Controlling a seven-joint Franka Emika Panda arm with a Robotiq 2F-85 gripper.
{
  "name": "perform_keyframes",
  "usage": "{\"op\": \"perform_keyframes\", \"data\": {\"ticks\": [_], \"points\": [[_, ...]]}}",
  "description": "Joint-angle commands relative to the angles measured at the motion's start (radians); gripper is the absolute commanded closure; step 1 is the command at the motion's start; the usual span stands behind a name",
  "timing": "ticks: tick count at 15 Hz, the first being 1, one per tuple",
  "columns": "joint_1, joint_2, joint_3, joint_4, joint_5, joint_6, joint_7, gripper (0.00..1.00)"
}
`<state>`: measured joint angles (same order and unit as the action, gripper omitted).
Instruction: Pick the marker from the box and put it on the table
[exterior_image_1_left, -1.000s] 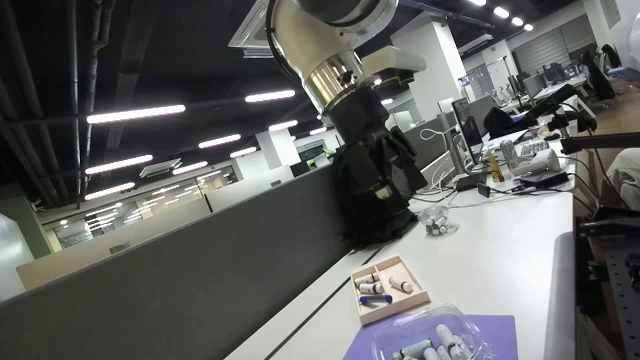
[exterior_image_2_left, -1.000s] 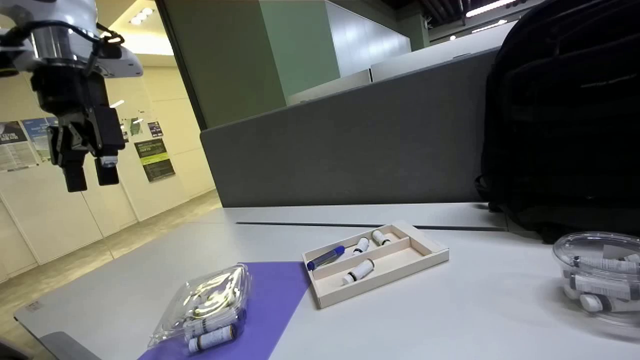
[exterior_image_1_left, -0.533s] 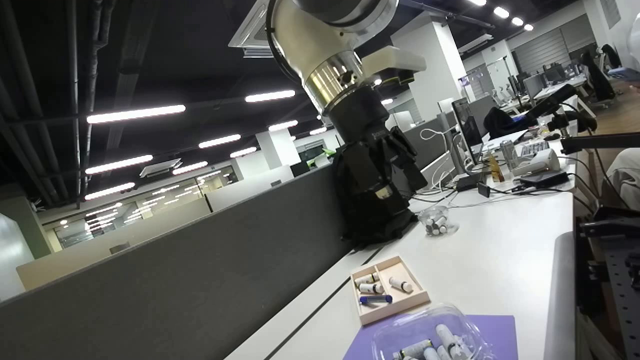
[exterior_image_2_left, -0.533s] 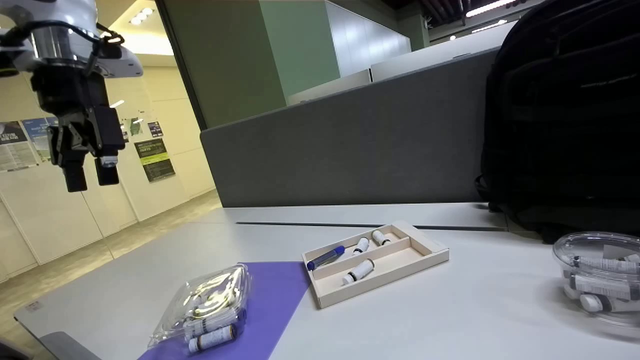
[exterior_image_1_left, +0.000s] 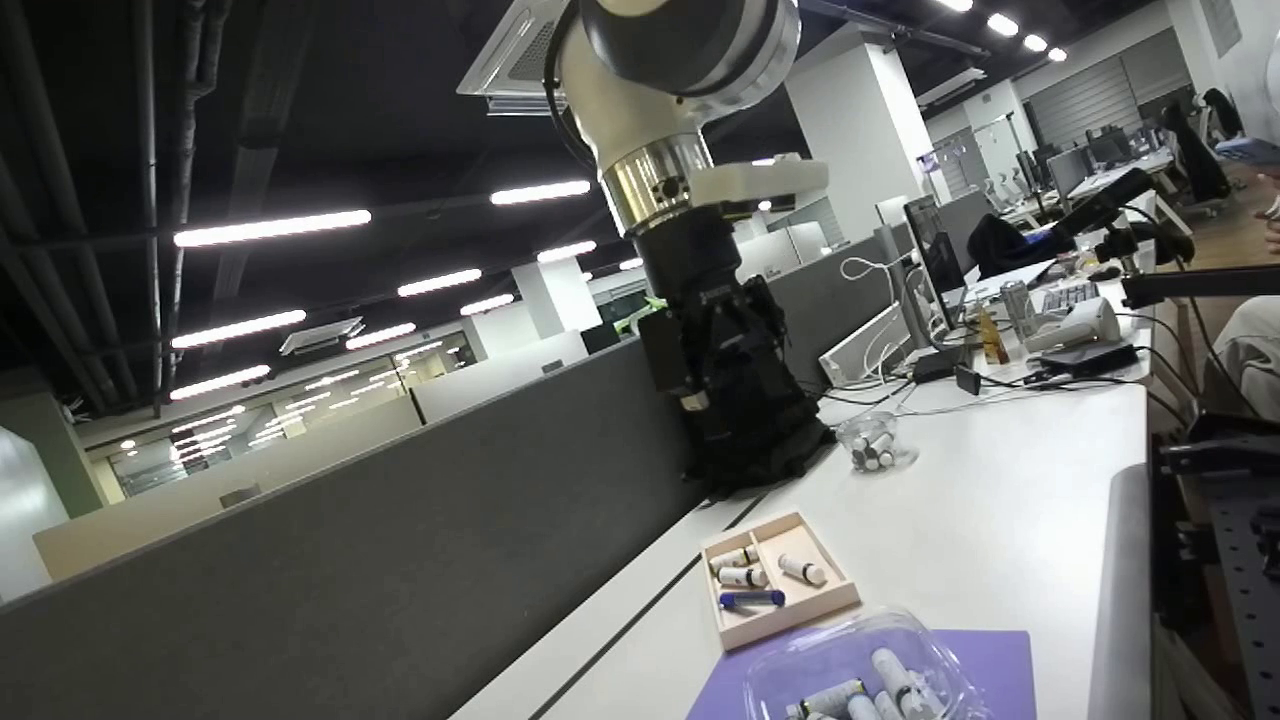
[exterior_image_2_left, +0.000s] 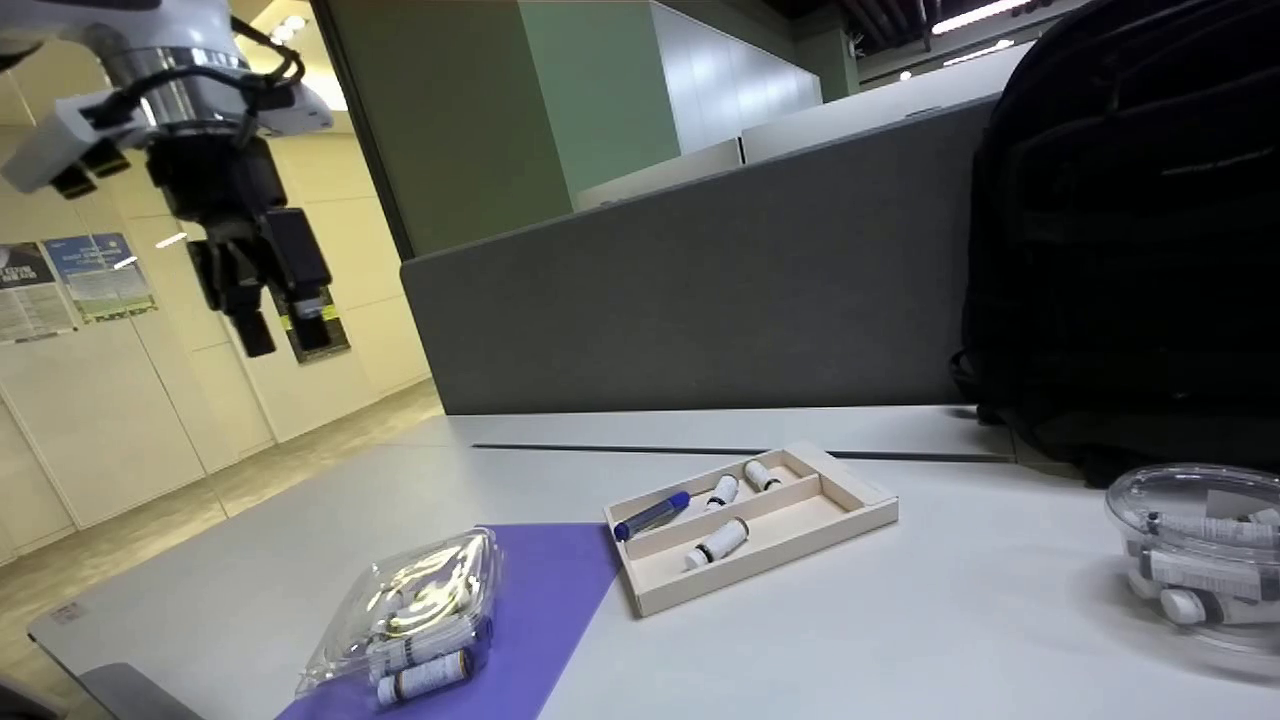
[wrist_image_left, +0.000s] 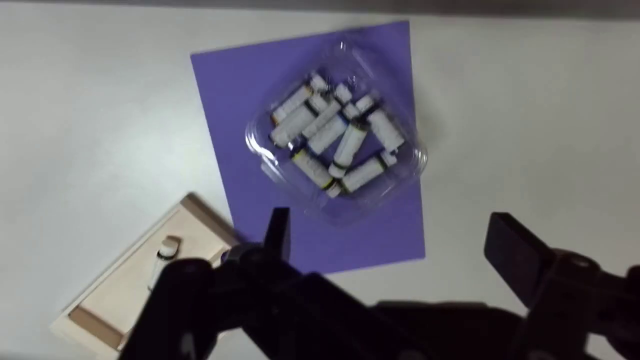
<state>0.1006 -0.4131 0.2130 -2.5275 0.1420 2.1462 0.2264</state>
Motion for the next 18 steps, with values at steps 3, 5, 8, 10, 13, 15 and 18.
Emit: {"op": "perform_keyframes", "data": {"ticks": [3,5,8,10,13,15,18], "points": [[-0.112,0.169,-0.016,0.039,-0.127,0.327,0.160,0.00],[-0.153,0.245,-0.017,0.067,-0.205,0.411,0.222,0.00],[-0.184,0.363,-0.042,0.128,-0.297,0.458,0.305,0.00],[-0.181,0.440,-0.072,0.178,-0.351,0.452,0.370,0.00],[-0.141,0.550,-0.132,0.257,-0.370,0.438,0.452,0.00],[-0.120,0.506,-0.156,0.200,-0.330,0.460,0.368,0.00],[-0.107,0.554,-0.170,0.237,-0.327,0.460,0.385,0.00]]}}
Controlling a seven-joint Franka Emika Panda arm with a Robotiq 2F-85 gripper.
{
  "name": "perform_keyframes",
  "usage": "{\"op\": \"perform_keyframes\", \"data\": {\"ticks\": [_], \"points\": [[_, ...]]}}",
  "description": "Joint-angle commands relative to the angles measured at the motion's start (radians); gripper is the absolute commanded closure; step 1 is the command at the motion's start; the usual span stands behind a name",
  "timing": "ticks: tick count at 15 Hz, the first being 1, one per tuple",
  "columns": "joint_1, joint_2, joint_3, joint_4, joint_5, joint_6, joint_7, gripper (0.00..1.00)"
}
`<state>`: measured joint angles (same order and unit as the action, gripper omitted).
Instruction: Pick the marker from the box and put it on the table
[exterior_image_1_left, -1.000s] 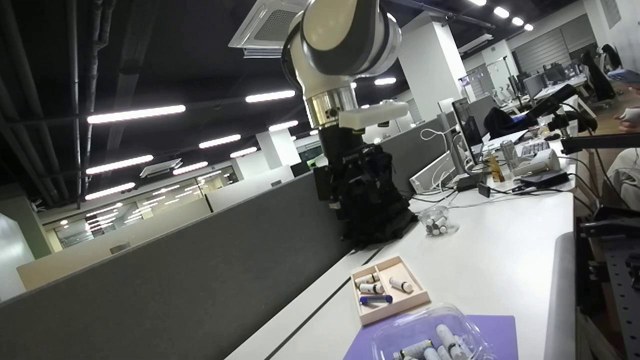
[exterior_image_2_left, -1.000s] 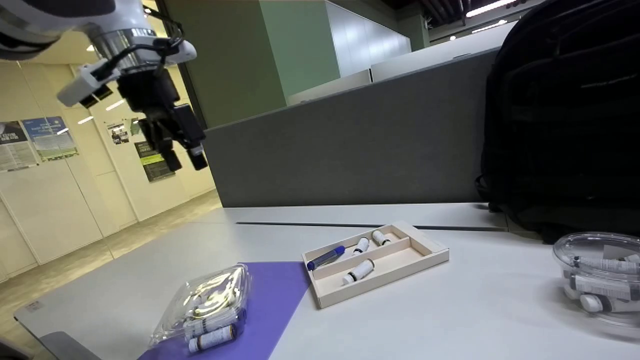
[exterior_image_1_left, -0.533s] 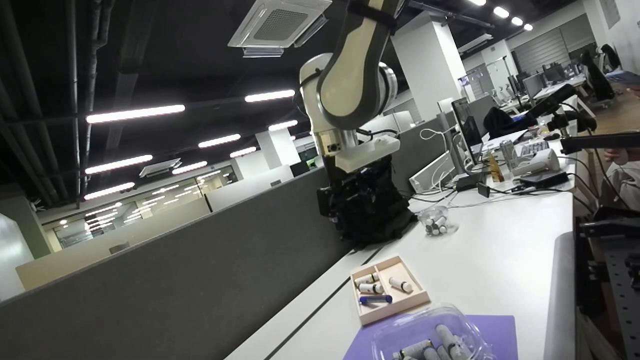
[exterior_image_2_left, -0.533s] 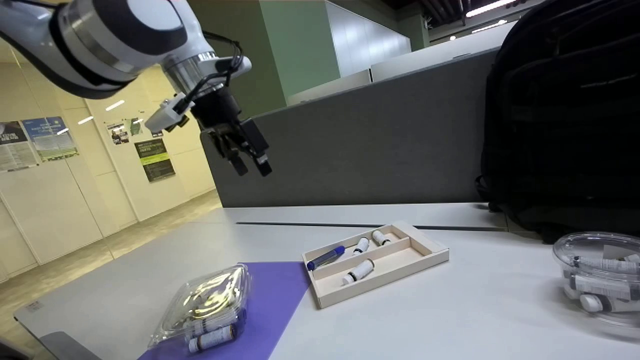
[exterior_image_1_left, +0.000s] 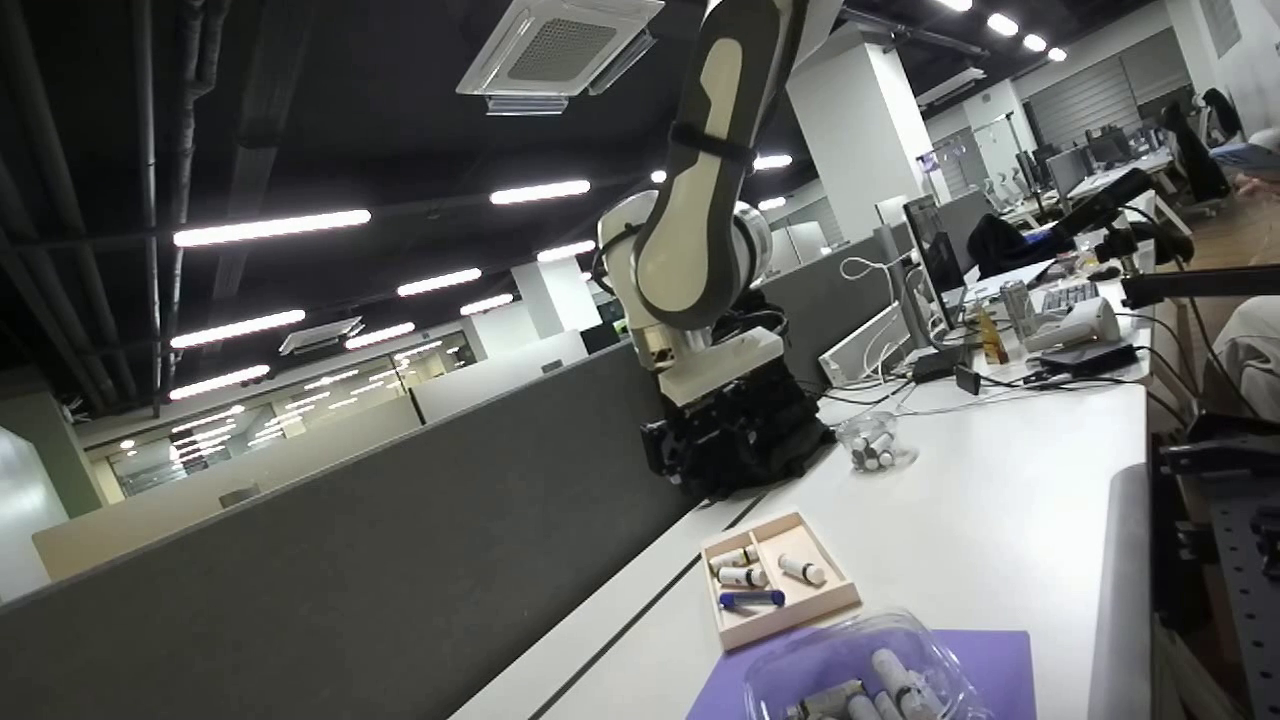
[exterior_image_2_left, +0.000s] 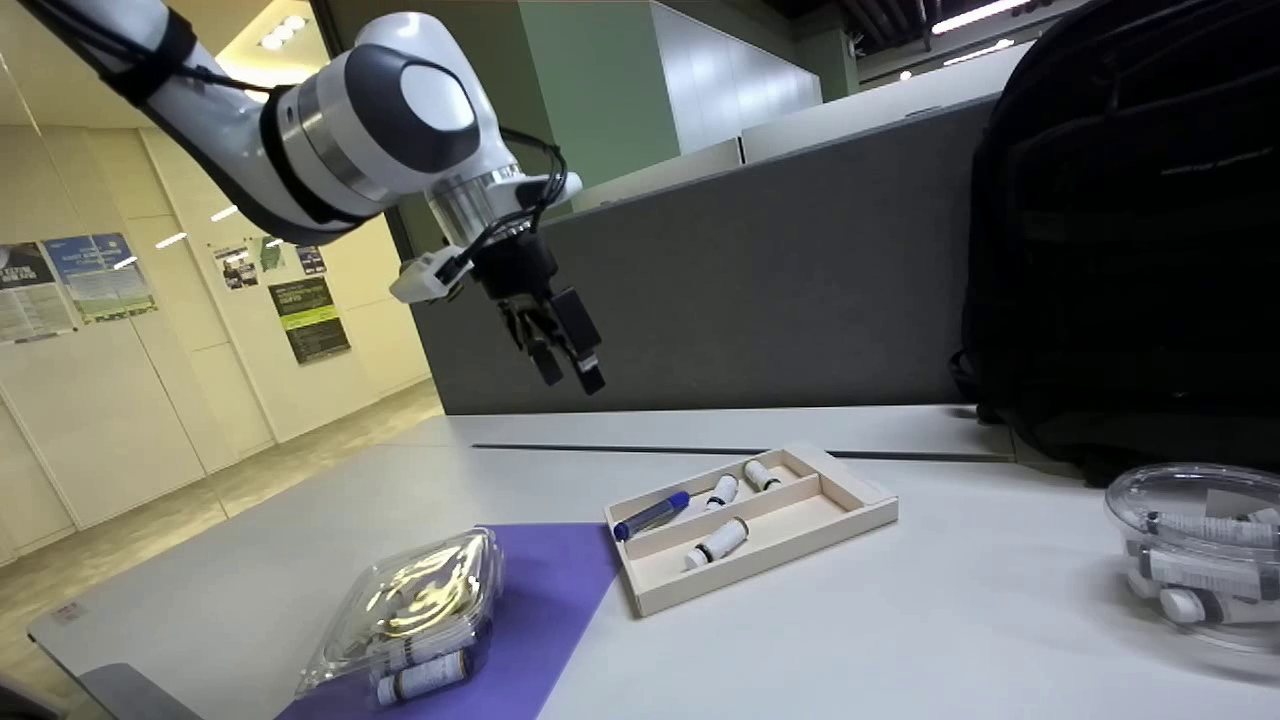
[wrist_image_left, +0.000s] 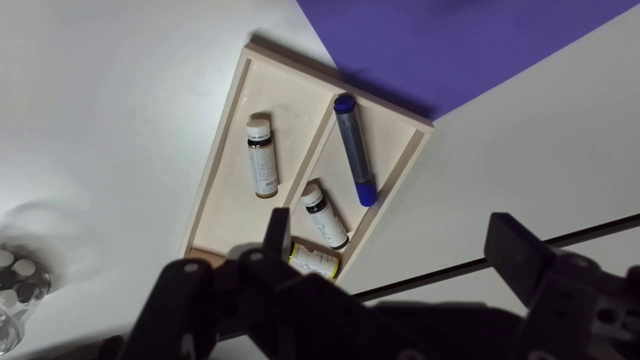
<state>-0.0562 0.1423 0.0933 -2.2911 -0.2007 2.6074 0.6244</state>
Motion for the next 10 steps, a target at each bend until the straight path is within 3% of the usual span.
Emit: {"op": "perform_keyframes", "data": {"ticks": [1,4,10], "points": [[0.051,-0.001,-0.050,0.002,0.016,-0.001,-0.010,0.00],[0.063,0.020,-0.063,0.019,-0.017,0.000,0.018,0.00],[0.090,0.179,-0.121,0.119,0.044,0.029,-0.027,0.00]]}}
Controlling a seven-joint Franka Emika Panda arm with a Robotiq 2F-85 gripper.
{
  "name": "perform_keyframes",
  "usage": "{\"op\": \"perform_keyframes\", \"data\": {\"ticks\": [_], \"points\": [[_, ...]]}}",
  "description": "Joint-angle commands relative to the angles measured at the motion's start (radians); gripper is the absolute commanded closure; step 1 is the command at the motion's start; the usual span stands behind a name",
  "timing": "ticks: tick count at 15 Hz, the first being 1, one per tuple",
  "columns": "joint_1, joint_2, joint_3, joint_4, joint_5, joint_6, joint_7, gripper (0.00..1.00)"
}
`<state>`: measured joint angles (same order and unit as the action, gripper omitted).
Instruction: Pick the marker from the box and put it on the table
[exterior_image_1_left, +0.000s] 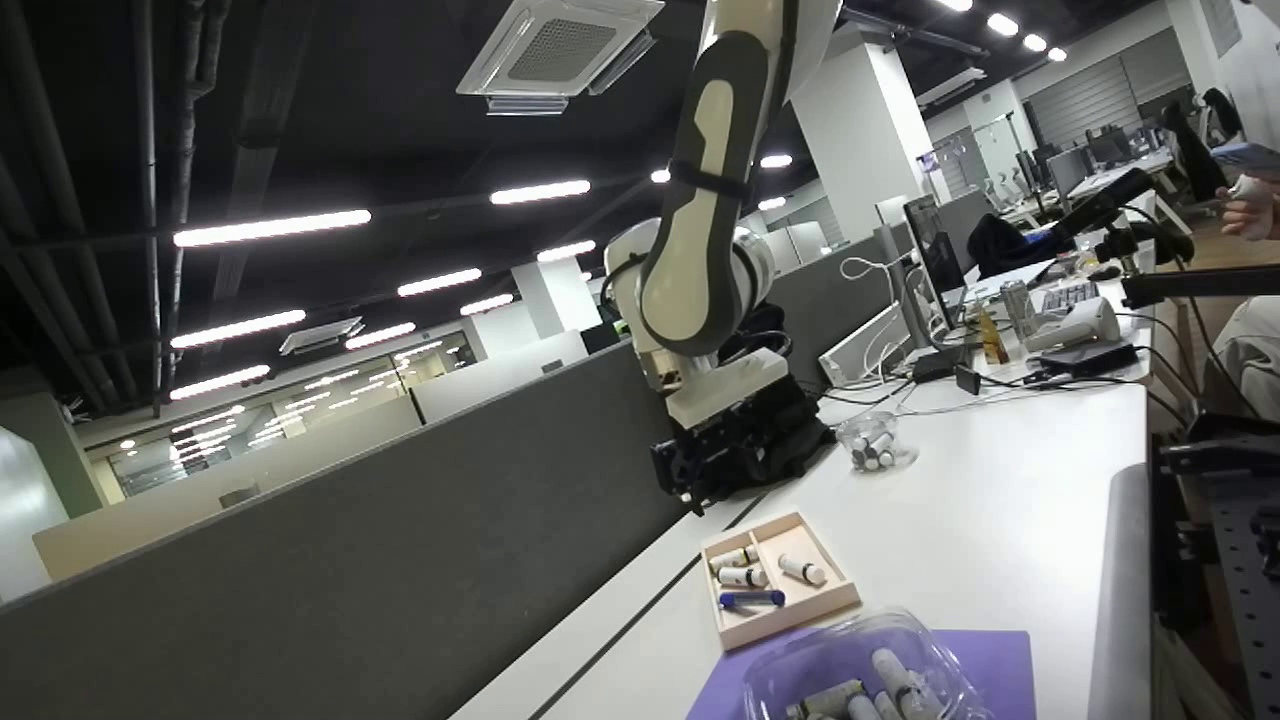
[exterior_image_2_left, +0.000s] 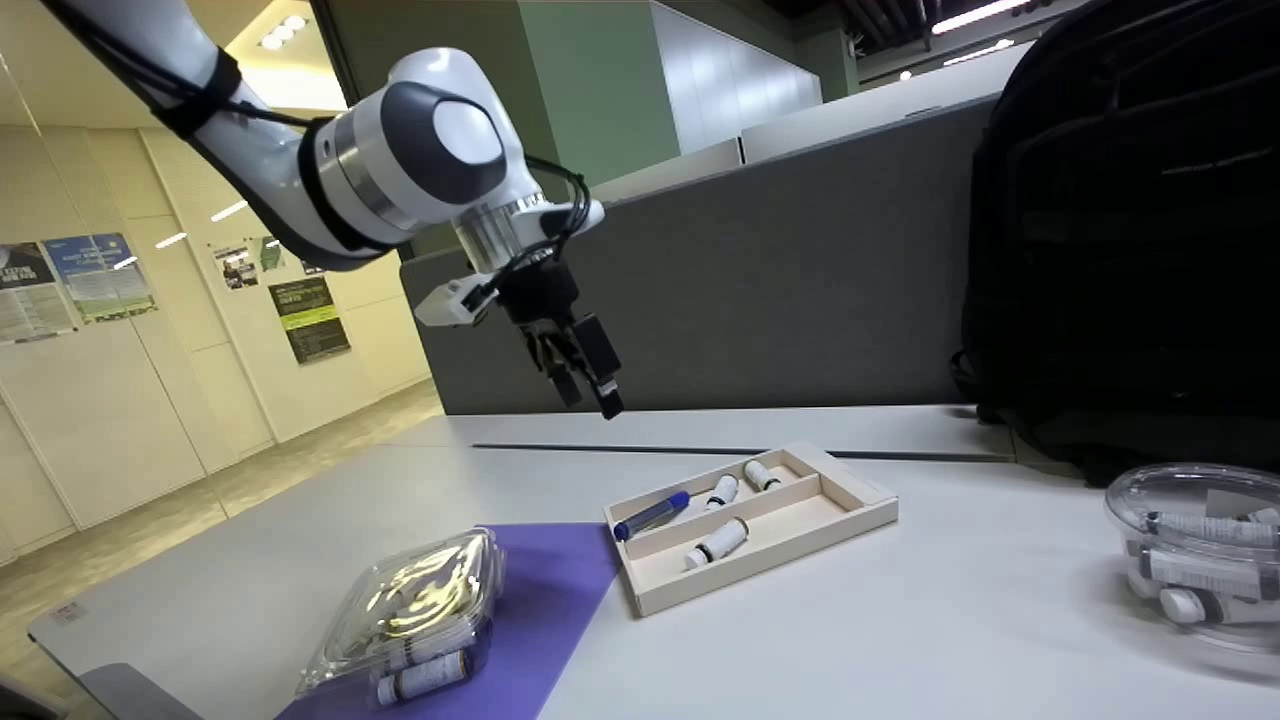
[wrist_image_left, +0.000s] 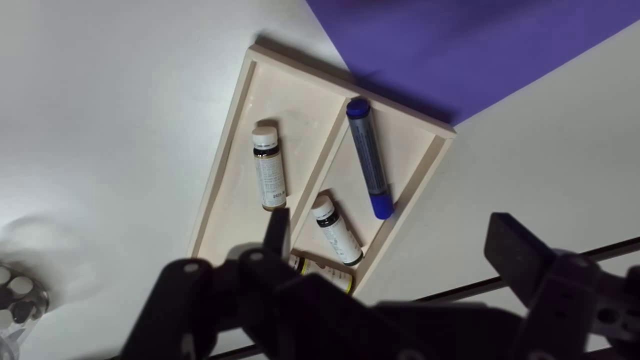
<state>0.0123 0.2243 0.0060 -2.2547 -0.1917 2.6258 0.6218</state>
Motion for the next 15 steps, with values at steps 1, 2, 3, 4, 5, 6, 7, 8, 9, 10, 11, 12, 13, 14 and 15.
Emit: {"op": "perform_keyframes", "data": {"ticks": [1,2,3,4,5,6,7,8,9,10,11,12,13,14,15], "points": [[0.023,0.128,-0.039,0.104,0.054,0.013,-0.037,0.00],[0.024,0.161,-0.042,0.127,0.079,0.013,-0.056,0.00],[0.025,0.190,-0.044,0.148,0.104,0.009,-0.074,0.00],[0.027,0.223,-0.048,0.173,0.126,0.003,-0.089,0.00],[0.029,0.250,-0.050,0.194,0.148,0.000,-0.106,0.00],[0.031,0.278,-0.051,0.216,0.169,-0.002,-0.125,0.00],[0.034,0.303,-0.052,0.235,0.185,-0.006,-0.142,0.00],[0.038,0.325,-0.054,0.254,0.196,-0.009,-0.155,0.00],[0.042,0.344,-0.056,0.270,0.205,-0.014,-0.167,0.00],[0.046,0.362,-0.060,0.285,0.211,-0.018,-0.176,0.00],[0.050,0.377,-0.062,0.299,0.218,-0.021,-0.183,0.00],[0.055,0.392,-0.066,0.310,0.219,-0.024,-0.188,0.00],[0.057,0.405,-0.068,0.321,0.221,-0.029,-0.194,0.00],[0.060,0.417,-0.070,0.332,0.224,-0.032,-0.198,0.00],[0.061,0.427,-0.071,0.339,0.226,-0.036,-0.204,0.00]]}}
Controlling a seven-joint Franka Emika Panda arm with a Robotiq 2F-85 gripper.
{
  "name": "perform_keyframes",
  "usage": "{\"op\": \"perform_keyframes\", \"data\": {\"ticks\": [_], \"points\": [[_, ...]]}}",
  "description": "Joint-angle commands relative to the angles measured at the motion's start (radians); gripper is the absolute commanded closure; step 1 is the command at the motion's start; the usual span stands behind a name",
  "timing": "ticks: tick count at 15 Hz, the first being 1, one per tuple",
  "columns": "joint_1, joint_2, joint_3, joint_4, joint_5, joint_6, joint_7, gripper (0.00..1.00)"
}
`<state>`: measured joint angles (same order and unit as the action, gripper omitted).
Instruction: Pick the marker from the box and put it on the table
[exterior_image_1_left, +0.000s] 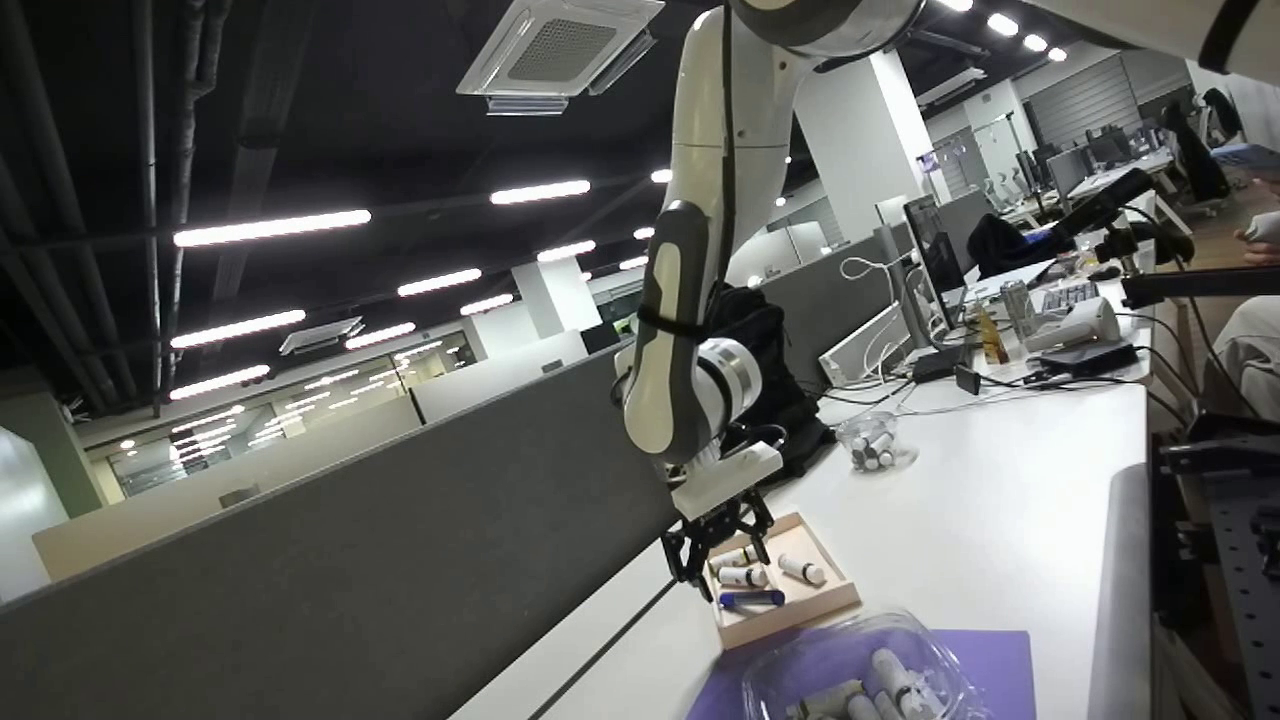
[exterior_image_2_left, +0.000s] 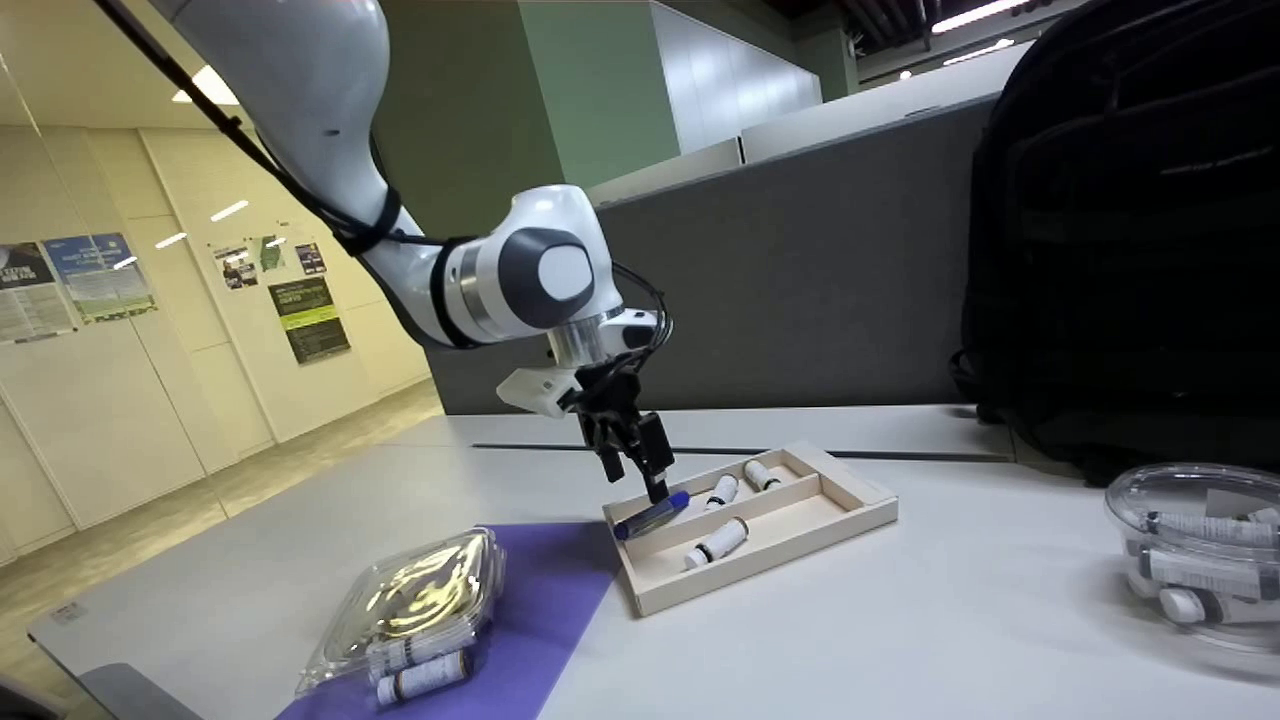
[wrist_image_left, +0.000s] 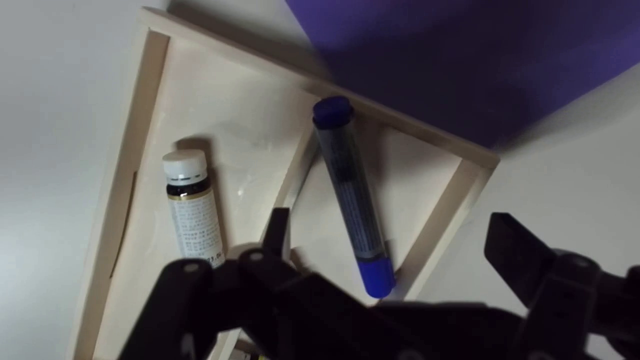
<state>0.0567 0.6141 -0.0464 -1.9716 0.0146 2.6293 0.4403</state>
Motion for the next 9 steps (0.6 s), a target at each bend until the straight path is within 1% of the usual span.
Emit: {"op": "perform_keyframes", "data": {"ticks": [1,4,8,9], "points": [[0.018,0.046,-0.020,0.062,0.022,-0.042,-0.030,0.00],[0.012,0.059,-0.015,0.068,0.026,-0.053,-0.055,0.00],[0.008,0.046,-0.014,0.041,0.027,-0.041,-0.087,0.00],[0.003,0.042,-0.010,0.036,0.031,-0.046,-0.097,0.09]]}}
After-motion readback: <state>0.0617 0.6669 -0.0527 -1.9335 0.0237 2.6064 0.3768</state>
